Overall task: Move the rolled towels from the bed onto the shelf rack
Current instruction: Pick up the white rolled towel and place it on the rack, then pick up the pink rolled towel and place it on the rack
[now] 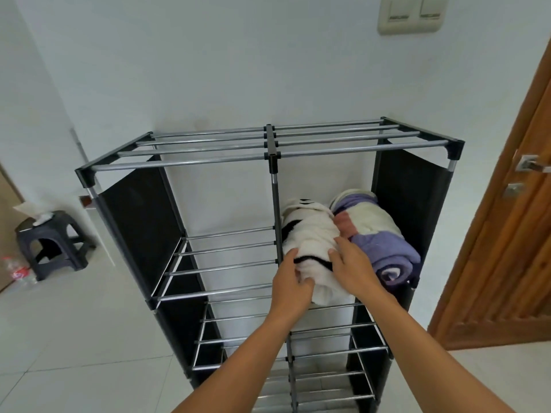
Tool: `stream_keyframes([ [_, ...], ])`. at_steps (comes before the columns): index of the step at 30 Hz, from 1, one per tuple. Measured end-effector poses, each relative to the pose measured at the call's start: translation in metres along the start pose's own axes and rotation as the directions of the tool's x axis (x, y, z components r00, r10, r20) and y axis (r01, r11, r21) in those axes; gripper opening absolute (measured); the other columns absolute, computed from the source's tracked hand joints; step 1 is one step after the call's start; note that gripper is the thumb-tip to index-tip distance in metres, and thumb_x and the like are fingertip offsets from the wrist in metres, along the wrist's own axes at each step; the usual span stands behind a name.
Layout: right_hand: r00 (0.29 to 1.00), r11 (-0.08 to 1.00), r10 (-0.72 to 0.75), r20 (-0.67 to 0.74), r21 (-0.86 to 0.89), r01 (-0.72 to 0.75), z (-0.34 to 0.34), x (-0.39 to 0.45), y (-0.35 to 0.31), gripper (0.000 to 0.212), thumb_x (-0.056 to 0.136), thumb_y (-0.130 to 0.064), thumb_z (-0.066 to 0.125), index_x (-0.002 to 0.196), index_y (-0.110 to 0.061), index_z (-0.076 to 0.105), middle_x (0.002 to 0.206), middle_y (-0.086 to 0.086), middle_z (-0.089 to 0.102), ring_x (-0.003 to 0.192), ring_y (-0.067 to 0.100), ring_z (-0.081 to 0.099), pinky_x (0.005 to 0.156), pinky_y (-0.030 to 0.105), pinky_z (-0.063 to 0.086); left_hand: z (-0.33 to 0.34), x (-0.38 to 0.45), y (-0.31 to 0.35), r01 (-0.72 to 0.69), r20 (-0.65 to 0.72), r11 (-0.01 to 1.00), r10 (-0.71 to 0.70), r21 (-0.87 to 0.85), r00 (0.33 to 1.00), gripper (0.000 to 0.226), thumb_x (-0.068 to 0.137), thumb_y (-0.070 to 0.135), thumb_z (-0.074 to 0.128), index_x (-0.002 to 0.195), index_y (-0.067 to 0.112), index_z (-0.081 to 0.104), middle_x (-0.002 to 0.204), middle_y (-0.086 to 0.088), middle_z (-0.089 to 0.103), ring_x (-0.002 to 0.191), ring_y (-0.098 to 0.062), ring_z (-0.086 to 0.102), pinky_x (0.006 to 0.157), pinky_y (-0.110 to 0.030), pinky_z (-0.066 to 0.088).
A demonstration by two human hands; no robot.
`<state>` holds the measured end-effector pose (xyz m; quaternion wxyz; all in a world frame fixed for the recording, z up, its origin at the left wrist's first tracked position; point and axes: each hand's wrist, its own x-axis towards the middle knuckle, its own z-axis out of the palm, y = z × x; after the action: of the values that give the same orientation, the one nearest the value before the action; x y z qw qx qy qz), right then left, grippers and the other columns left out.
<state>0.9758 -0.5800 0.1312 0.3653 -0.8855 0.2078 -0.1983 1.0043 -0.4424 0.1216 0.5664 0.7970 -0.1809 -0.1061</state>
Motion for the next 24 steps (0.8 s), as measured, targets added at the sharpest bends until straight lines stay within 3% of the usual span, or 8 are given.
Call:
stream_keyframes([
  [3,0.997,0.991,0.063,0.033,0.119,-0.067,-0.01,-0.024,0.01,0.028,0.094,-0.018,0.051,0.118,-0.005,0.058,0.109,0.011,0.065,0.091,0.019,0.055,0.07,0.026,0.039,0.002,-0.018,-0.006,-0.086,-0.097,0.995,0.091,0.05,0.991,0.051,0.083,0.0,0.053,0.131,0.016,0.05,0.121,-0.003,0.06,0.109,-0.022,0.059,0.092,-0.026,0.046],
  [7,0.968,0.905,0.213,0.135,0.347,-0.247,-0.014,-0.077,0.036,0.008,0.092,-0.023,0.058,0.098,-0.024,0.063,0.104,-0.003,0.064,0.1,0.017,0.059,0.087,0.03,0.046,0.004,-0.043,-0.028,0.049,-0.114,0.998,-0.045,0.029,0.992,0.032,0.087,0.009,0.057,0.113,0.025,0.05,0.11,0.004,0.056,0.099,-0.02,0.059,0.072,-0.02,0.043],
  [9,0.928,0.826,0.329,0.175,0.423,-0.373,-0.011,-0.115,0.053,0.006,0.092,-0.023,0.058,0.093,-0.027,0.062,0.105,0.002,0.067,0.103,0.019,0.063,0.095,0.037,0.05,0.007,-0.052,-0.044,0.213,0.016,0.973,-0.215,0.091,0.976,0.029,0.088,0.014,0.059,0.116,0.018,0.052,0.11,0.002,0.055,0.096,-0.017,0.056,0.069,-0.021,0.04],
  [11,0.867,0.722,0.457,0.198,0.487,-0.492,-0.013,-0.157,0.069,0.006,0.093,-0.02,0.057,0.095,-0.024,0.061,0.108,0.006,0.067,0.099,0.019,0.064,0.087,0.032,0.052,0.021,-0.062,-0.05,0.273,0.278,0.936,-0.329,0.222,0.902,0.02,0.088,0.02,0.06,0.108,0.015,0.058,0.102,-0.002,0.058,0.091,-0.017,0.056,0.062,-0.023,0.04],
  [16,0.701,0.582,0.713,0.031,0.532,-0.615,-0.034,-0.277,0.101,0.018,0.093,-0.022,0.058,0.108,-0.014,0.061,0.104,0.002,0.064,0.094,0.016,0.064,0.074,0.024,0.046,0.091,-0.101,-0.036,0.041,0.7,0.948,-0.263,0.317,0.664,0.006,0.091,0.018,0.06,0.086,0.016,0.057,0.078,0.0,0.058,0.064,-0.012,0.055,0.05,-0.019,0.037],
  [19,0.5,0.481,0.849,-0.169,0.638,-0.601,-0.044,-0.374,0.101,0.016,0.091,-0.02,0.06,0.107,-0.017,0.06,0.099,0.001,0.064,0.087,0.014,0.063,0.066,0.021,0.043,0.144,-0.15,-0.025,-0.106,0.855,0.953,-0.201,0.284,0.478,0.005,0.09,0.02,0.06,0.086,0.019,0.057,0.085,0.0,0.06,0.066,-0.01,0.056,0.056,-0.022,0.035],
  [21,0.284,0.392,0.918,-0.277,0.736,-0.551,-0.044,-0.453,0.091,0.013,0.091,-0.018,0.06,0.104,-0.017,0.059,0.097,0.002,0.062,0.087,0.015,0.062,0.066,0.023,0.042,0.175,-0.205,-0.02,-0.218,0.938,0.95,-0.15,0.225,0.312,0.01,0.09,0.015,0.058,0.082,0.019,0.056,0.085,-0.001,0.06,0.066,-0.01,0.056,0.057,-0.022,0.036],
  [24,-0.075,0.24,0.95,-0.303,0.863,-0.443,-0.026,-0.591,0.048,0.019,0.091,-0.016,0.059,0.109,-0.012,0.06,0.099,0.005,0.062,0.089,0.017,0.06,0.066,0.026,0.04,0.186,-0.317,-0.027,-0.326,0.985,0.933,-0.171,0.153,-0.026,0.017,0.091,0.013,0.055,0.077,0.022,0.054,0.081,0.001,0.057,0.064,-0.009,0.054,0.055,-0.021,0.035],
])
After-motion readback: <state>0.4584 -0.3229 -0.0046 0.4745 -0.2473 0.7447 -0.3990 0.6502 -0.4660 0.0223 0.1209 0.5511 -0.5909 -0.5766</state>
